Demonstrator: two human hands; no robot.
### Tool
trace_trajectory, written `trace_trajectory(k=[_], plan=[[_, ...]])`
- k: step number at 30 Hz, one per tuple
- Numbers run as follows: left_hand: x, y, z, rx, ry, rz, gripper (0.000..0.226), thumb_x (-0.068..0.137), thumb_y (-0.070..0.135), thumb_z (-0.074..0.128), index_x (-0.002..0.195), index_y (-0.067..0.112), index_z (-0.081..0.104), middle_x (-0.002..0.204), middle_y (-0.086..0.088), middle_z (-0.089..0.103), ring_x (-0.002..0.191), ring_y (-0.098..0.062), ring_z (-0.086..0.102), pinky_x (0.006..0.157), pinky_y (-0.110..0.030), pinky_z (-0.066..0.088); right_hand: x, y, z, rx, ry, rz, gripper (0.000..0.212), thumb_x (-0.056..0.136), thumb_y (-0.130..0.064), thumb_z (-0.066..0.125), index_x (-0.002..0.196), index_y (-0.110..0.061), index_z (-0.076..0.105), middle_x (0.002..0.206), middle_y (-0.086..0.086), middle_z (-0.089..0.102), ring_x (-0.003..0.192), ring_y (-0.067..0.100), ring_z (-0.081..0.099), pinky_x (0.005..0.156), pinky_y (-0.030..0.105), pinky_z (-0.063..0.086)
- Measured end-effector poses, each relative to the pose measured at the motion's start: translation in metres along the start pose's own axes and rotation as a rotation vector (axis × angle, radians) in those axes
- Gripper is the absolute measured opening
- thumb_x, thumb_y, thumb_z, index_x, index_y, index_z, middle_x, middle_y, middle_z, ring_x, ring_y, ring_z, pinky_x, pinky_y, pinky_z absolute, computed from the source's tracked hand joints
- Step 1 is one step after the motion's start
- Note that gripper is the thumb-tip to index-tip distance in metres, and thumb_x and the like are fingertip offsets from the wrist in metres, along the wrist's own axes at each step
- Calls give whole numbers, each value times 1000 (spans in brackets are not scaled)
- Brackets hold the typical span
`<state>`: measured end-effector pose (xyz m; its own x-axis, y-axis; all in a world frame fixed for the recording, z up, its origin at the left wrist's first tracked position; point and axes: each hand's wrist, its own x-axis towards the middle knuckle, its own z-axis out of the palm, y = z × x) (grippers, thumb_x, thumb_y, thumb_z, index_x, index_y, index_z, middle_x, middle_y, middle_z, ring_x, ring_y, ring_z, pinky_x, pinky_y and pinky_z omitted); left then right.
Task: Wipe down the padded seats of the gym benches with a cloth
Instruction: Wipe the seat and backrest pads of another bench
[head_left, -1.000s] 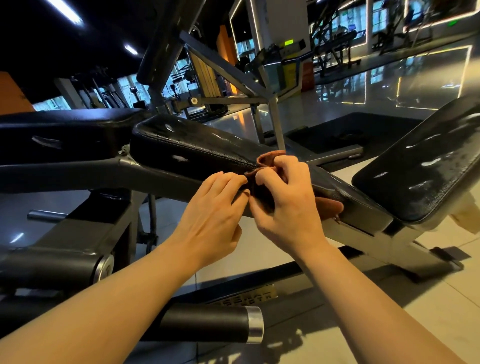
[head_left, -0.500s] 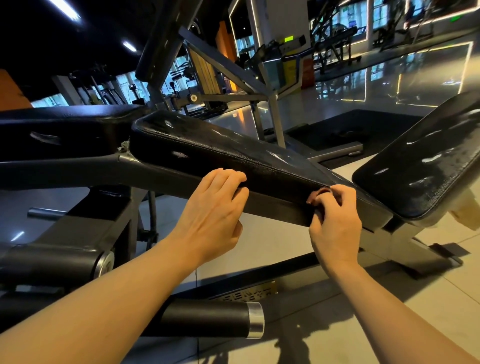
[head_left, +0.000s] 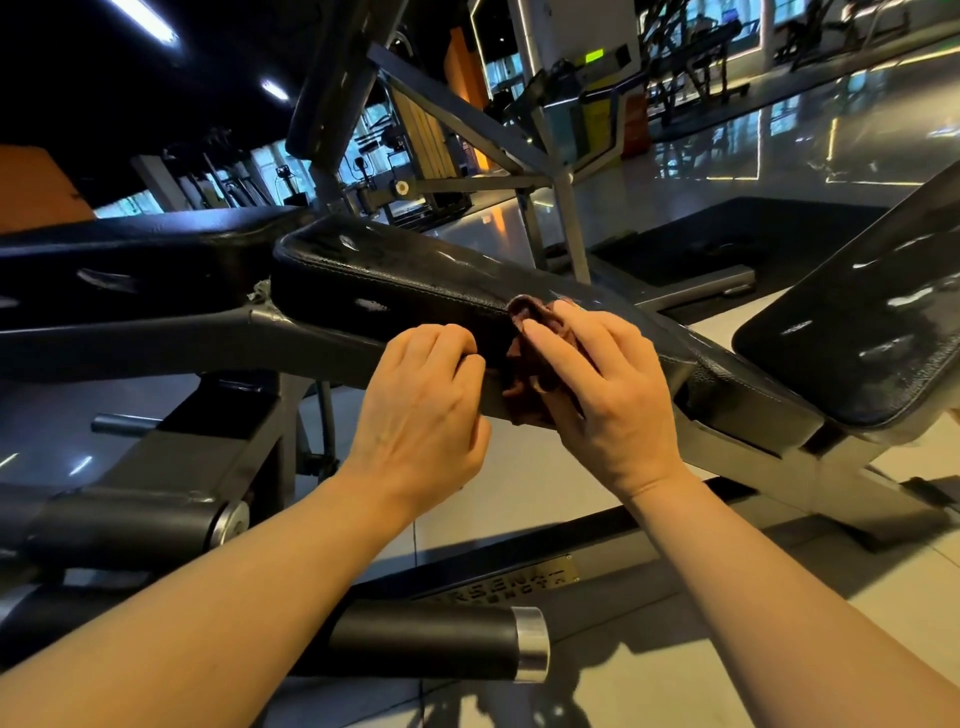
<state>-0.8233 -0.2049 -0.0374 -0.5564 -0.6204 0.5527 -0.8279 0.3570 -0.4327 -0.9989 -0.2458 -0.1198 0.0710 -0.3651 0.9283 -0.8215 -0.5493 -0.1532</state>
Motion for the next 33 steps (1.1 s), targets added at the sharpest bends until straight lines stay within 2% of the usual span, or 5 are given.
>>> trace_trajectory(k=[8,14,22,29,33], plan=[[-3,1,-6,-13,4,-48,21,76,20,63,93,8,66,102,-9,61,100,-25,54,90,-37,44,28,-51,8,69,84,58,43,84,-9,69,126,-3,60,123,21,59,109,34,55,87,36,51],[-1,0,-8,-55,15,-57,19,74,16,66,92,8,67,101,-9,62,97,-24,55,87,-33,43,45,-52,0,55,48,69,33,85,-16,62,116,-6,64,110,16,62,96,31,55,72,34,53],[1,8,-6,-12,-94,68,40,76,23,58,109,4,69,120,-10,61,115,-25,52,101,-34,41,13,-7,-13,22,136,428,30,81,-14,64,109,-6,65,104,16,62,95,31,56,79,24,38],[1,7,-7,-41,-65,64,33,77,21,59,106,7,68,118,-9,61,113,-23,50,102,-31,35,33,-48,-8,108,30,204,40,82,-14,66,122,-8,61,115,14,59,103,28,52,82,28,45],[-1,10,-6,-35,-113,128,47,75,25,52,116,5,65,124,-11,60,117,-26,51,104,-35,39,25,-27,-14,80,25,179,38,84,-19,53,119,-7,63,112,15,59,100,30,54,79,26,40]])
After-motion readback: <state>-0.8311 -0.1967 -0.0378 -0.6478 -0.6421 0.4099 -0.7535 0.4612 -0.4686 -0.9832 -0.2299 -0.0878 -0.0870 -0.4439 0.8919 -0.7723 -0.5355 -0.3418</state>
